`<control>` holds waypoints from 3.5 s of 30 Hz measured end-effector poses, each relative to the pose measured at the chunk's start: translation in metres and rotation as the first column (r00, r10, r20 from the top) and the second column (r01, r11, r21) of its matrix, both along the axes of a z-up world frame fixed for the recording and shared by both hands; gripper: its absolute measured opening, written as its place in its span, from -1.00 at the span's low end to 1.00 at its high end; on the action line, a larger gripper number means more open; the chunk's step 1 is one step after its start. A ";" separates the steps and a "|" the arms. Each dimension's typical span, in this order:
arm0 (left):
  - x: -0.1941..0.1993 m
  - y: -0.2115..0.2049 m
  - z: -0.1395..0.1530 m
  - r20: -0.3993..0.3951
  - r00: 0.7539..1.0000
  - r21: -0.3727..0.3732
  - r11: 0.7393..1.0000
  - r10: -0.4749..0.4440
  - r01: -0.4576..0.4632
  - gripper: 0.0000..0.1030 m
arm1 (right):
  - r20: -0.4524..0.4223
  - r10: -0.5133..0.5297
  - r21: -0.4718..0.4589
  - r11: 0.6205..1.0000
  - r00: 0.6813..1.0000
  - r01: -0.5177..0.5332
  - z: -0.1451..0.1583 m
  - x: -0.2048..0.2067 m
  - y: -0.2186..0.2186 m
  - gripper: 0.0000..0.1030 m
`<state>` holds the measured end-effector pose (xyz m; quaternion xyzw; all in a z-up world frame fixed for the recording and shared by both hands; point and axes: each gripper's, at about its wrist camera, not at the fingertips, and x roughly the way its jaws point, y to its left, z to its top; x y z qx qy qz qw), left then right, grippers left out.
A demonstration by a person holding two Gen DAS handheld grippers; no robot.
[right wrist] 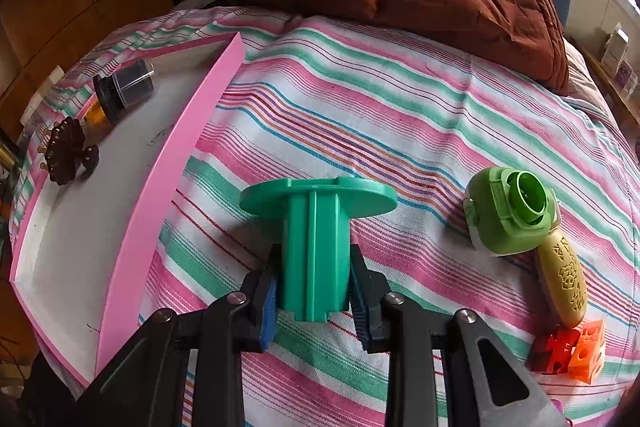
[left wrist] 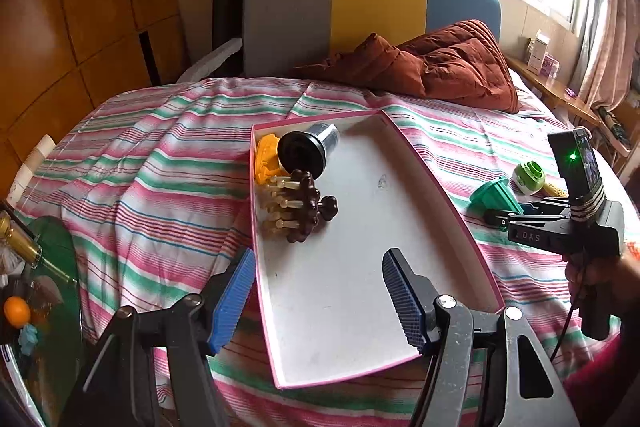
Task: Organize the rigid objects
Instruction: 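Carry the teal spool piece into the white tray and open the right gripper, then move both grippers from the tray back over the toy cluster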
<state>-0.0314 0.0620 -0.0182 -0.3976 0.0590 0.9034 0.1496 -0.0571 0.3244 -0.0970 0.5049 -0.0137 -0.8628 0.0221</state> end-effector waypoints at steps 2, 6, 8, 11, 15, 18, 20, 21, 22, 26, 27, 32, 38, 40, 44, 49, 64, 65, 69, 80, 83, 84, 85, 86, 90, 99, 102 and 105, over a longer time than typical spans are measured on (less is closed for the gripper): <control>0.002 -0.005 -0.001 0.008 1.000 0.012 1.000 0.003 -0.003 0.30 | 0.009 -0.023 0.009 1.000 1.000 0.023 0.001 -0.001 -0.002 -0.43; 0.006 -0.013 -0.004 0.002 1.000 0.015 1.000 0.013 -0.013 0.30 | 0.016 -0.067 0.021 0.998 0.998 0.067 0.001 -0.001 -0.004 -0.44; 0.008 -0.016 -0.005 0.003 1.000 0.018 1.000 0.019 -0.019 0.30 | 0.015 -0.083 0.026 0.996 0.996 0.083 0.001 0.000 -0.005 -0.44; 0.010 -0.022 -0.006 0.005 1.000 0.026 0.999 0.026 -0.026 0.30 | 0.020 -0.105 0.028 0.994 0.994 0.105 0.002 0.000 -0.005 -0.44; 0.011 -0.029 -0.007 0.005 0.999 0.027 0.999 0.035 -0.035 0.30 | 0.011 -0.125 0.034 0.992 0.992 0.124 0.008 0.004 -0.008 -0.44; 0.011 -0.032 -0.009 0.004 0.999 0.023 0.999 0.044 -0.044 0.30 | -0.021 -0.141 0.012 0.990 0.990 0.142 0.020 0.007 -0.010 -0.44; 0.010 -0.035 -0.011 0.017 0.998 0.035 0.998 0.052 -0.053 0.30 | -0.051 -0.141 -0.012 0.990 0.989 0.141 0.031 0.011 -0.014 -0.44; 0.009 -0.037 -0.012 0.024 0.998 0.043 0.997 0.057 -0.058 0.30 | -0.068 -0.135 -0.016 0.991 0.988 0.135 0.037 0.011 -0.018 -0.44; 0.009 -0.039 -0.013 0.027 0.998 0.047 0.997 0.060 -0.062 0.30 | -0.085 -0.126 -0.019 0.992 0.988 0.125 0.043 0.013 -0.023 -0.44; 0.008 -0.045 -0.016 0.032 0.997 0.050 0.996 0.074 -0.075 0.30 | -0.143 -0.055 -0.042 0.998 0.988 0.050 0.066 0.011 -0.049 -0.44; 0.008 -0.046 -0.017 0.036 0.996 0.053 0.995 0.077 -0.079 0.30 | -0.151 -0.037 -0.045 0.999 0.988 0.030 0.070 0.010 -0.057 -0.44; 0.007 -0.052 -0.019 0.045 0.995 0.057 0.994 0.091 -0.094 0.30 | -0.153 0.031 -0.054 0.998 0.988 -0.039 0.073 0.000 -0.093 -0.44; 0.005 -0.058 -0.023 0.058 0.993 0.058 0.993 0.100 -0.103 0.30 | -0.092 0.074 -0.048 0.996 0.993 -0.078 0.051 -0.025 -0.122 -0.44; 0.005 -0.058 -0.025 0.064 0.993 0.058 0.993 0.102 -0.106 0.30 | -0.069 0.076 -0.036 0.996 0.995 -0.079 0.042 -0.034 -0.127 -0.44; 0.005 -0.058 -0.027 0.069 0.993 0.055 0.993 0.099 -0.102 0.30 | -0.021 0.085 -0.003 0.996 0.996 -0.085 0.025 -0.047 -0.134 -0.43; 0.006 -0.056 -0.027 0.069 0.993 0.051 0.994 0.092 -0.095 0.30 | -0.007 0.051 0.032 0.998 0.999 -0.051 0.015 -0.055 -0.130 -0.44; 0.007 -0.057 -0.025 0.061 0.994 0.049 0.994 0.094 -0.097 0.30 | -0.017 0.029 -0.013 0.999 0.999 -0.029 0.024 -0.049 -0.119 -0.46; 0.008 -0.056 -0.024 0.060 0.994 0.048 0.994 0.093 -0.096 0.30 | -0.021 0.030 -0.015 0.999 0.999 -0.030 0.025 -0.046 -0.119 -0.46; 0.009 -0.054 -0.024 0.057 0.994 0.046 0.995 0.088 -0.091 0.30 | -0.040 0.032 -0.024 0.999 0.999 -0.033 0.032 -0.034 -0.115 -0.46; 0.013 -0.050 -0.020 0.043 0.996 0.038 0.996 0.080 -0.082 0.30 | -0.101 0.016 -0.050 0.999 0.995 -0.022 0.054 -0.003 -0.102 -0.46; 0.014 -0.048 -0.019 0.037 0.996 0.033 0.997 0.075 -0.076 0.30 | -0.117 0.012 -0.048 0.999 0.993 -0.018 0.061 0.004 -0.097 -0.46; 0.015 -0.048 -0.019 0.036 0.997 0.032 0.997 0.074 -0.075 0.30 | -0.122 0.010 -0.046 0.999 0.992 -0.015 0.063 0.007 -0.095 -0.46; 0.015 -0.047 -0.018 0.035 0.997 0.031 0.997 0.072 -0.073 0.30 | -0.127 0.005 -0.046 0.999 0.992 -0.011 0.065 0.009 -0.092 -0.46; 0.016 -0.047 -0.018 0.034 0.997 0.031 0.997 0.070 -0.071 0.30 | -0.130 -0.002 -0.050 0.999 0.991 -0.005 0.067 0.012 -0.089 -0.46; 0.016 -0.046 -0.017 0.032 0.997 0.030 0.997 0.067 -0.068 0.30 | -0.142 -0.036 -0.054 0.998 0.989 0.028 0.076 0.022 -0.071 -0.41; 0.017 -0.036 -0.015 0.021 0.999 0.021 0.999 0.043 -0.044 0.30 | -0.161 -0.211 -0.064 0.977 0.964 0.203 0.092 0.053 0.011 -0.40; 0.016 -0.031 -0.014 0.018 0.999 0.016 0.999 0.027 -0.027 0.30 | -0.165 -0.301 -0.073 0.953 0.939 0.293 0.095 0.068 0.047 -0.39; 0.015 -0.022 -0.013 0.015 1.000 0.016 1.000 0.002 -0.002 0.30 | -0.164 -0.392 -0.088 0.920 0.905 0.383 0.096 0.086 0.082 -0.37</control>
